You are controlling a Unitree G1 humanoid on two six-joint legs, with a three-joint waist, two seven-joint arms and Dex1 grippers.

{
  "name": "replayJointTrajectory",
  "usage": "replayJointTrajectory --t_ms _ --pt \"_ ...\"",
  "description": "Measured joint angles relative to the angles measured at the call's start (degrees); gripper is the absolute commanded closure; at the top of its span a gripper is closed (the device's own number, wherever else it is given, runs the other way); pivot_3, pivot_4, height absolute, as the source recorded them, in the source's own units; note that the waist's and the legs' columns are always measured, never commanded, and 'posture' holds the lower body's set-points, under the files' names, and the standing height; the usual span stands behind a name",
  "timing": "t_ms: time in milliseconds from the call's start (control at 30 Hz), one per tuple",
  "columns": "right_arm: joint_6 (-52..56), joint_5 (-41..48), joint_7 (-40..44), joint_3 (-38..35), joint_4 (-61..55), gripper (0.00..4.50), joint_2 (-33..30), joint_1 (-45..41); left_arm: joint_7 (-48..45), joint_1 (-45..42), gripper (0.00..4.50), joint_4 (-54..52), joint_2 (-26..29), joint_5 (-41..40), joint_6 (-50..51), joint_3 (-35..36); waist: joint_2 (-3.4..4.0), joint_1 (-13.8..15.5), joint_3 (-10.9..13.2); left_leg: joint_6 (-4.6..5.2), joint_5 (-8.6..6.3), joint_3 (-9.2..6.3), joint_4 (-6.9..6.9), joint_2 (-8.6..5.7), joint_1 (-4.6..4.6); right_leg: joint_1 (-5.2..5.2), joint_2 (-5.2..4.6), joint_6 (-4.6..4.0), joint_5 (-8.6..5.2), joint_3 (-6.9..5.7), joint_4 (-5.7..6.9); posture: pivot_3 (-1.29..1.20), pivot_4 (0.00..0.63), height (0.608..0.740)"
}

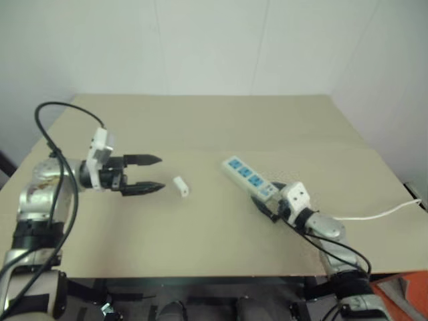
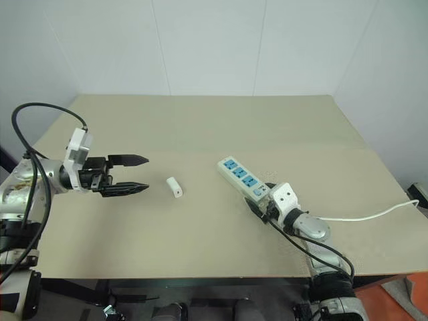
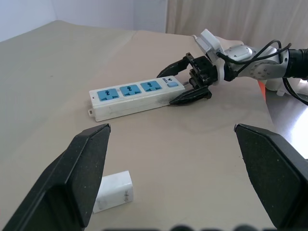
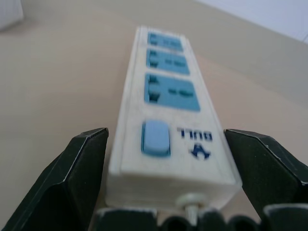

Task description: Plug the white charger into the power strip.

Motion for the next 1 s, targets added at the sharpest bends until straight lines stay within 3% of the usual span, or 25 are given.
replayJointTrajectory --t_ms 533,667,733,867,1000 --pt "6.5 10.2 5.9 -2.4 1.9 0.03 3.0 -1.5 -0.3 0.9 0.00 -0.1 0.0 0.0 -0.1 0.2 0.00 -0.2 0.0 0.00 0.00 -0.01 0.00 0.01 0.04 0.01 0.01 0.00 0.00 -0.01 0.03 0.00 0.150 0.740" --pt "6.6 10.2 6.2 -2.5 3.2 0.90 3.1 -2.6 -0.7 -0.4 0.00 0.4 0.0 0.0 -0.6 0.2 0.00 -0.1 0.0 0.00 0.00 -0.02 0.00 0.01 0.04 0.01 0.02 0.00 0.00 -0.01 0.03 0.00 0.150 0.740" --pt "6.6 10.2 6.7 -2.5 3.4 1.07 3.2 -2.7 -1.1 -1.3 0.00 1.4 -0.1 0.1 -0.8 0.1 0.00 -0.1 0.0 0.00 0.00 -0.02 0.00 0.01 0.04 0.02 0.02 0.00 0.00 -0.01 0.03 0.00 0.150 0.740" --pt "6.5 10.2 7.2 -2.6 3.5 1.07 2.9 -2.8 -2.8 -6.0 0.00 4.9 -0.1 1.6 -2.8 -1.1 -0.02 0.0 0.0 0.00 0.00 -0.04 0.00 0.01 0.03 0.02 0.03 0.01 0.00 -0.05 0.02 0.00 0.150 0.740" --pt "5.0 10.2 9.2 -2.7 4.3 1.07 0.5 -2.4 -6.5 -19.7 0.00 12.3 0.3 4.5 -8.7 -7.6 -0.05 0.3 0.0 0.00 0.00 -0.05 0.04 -0.05 -0.03 0.06 0.01 0.03 0.00 -0.06 -0.04 0.00 0.150 0.740"
